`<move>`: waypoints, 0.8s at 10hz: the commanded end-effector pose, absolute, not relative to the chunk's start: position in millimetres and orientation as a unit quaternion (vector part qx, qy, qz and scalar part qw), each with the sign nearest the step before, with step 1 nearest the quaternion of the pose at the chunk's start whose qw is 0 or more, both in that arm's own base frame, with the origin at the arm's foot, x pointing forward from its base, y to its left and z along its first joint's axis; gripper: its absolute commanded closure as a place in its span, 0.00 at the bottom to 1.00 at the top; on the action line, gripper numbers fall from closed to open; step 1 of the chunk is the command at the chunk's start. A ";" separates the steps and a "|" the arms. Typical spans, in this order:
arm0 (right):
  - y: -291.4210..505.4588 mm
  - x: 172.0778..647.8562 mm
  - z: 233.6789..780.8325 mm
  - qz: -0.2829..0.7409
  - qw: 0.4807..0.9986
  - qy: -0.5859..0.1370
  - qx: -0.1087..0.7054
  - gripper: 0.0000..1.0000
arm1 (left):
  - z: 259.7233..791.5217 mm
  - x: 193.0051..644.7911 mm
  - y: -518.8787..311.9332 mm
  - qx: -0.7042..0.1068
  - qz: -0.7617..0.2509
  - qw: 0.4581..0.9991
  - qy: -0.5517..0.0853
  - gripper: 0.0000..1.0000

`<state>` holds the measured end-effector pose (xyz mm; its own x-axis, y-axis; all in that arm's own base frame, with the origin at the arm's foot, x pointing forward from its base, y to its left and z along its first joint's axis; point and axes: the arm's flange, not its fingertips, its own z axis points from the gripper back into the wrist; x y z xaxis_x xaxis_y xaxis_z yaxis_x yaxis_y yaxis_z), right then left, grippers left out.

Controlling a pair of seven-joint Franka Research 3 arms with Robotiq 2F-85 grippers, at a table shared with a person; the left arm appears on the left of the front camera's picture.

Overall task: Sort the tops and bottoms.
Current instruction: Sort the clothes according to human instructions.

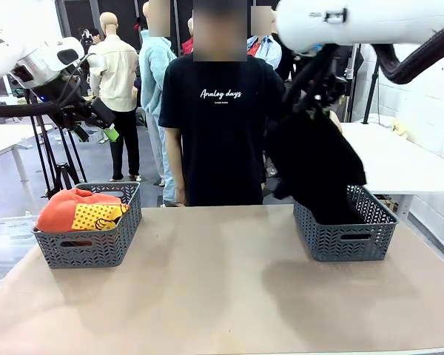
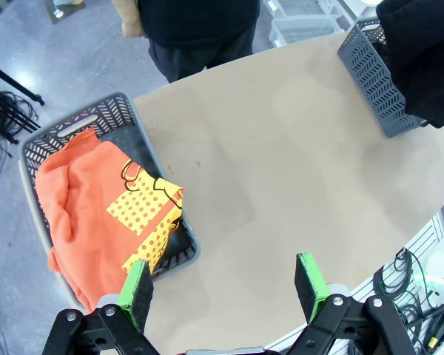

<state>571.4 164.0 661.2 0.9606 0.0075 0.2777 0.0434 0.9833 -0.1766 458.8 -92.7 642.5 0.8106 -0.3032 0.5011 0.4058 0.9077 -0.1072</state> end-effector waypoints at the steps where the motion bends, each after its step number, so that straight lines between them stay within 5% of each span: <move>1: 132.1 556.5 664.3 0.006 0.991 -0.111 -0.074 1.00 | 643.4 457.7 -92.5 -0.105 -0.187 0.945 -0.246 0.00; 3: 107.9 578.1 665.9 -0.014 0.993 -0.112 -0.024 1.00 | 643.4 457.7 -92.5 -0.105 -0.187 0.945 -0.246 0.00; 4: 116.0 571.4 655.4 -0.004 0.991 -0.111 -0.075 1.00 | 643.4 457.7 -92.5 -0.105 -0.187 0.945 -0.246 0.00; 8: 116.0 571.4 655.4 -0.004 0.991 -0.111 -0.075 1.00 | 643.4 457.7 -92.5 -0.105 -0.187 0.945 -0.246 0.00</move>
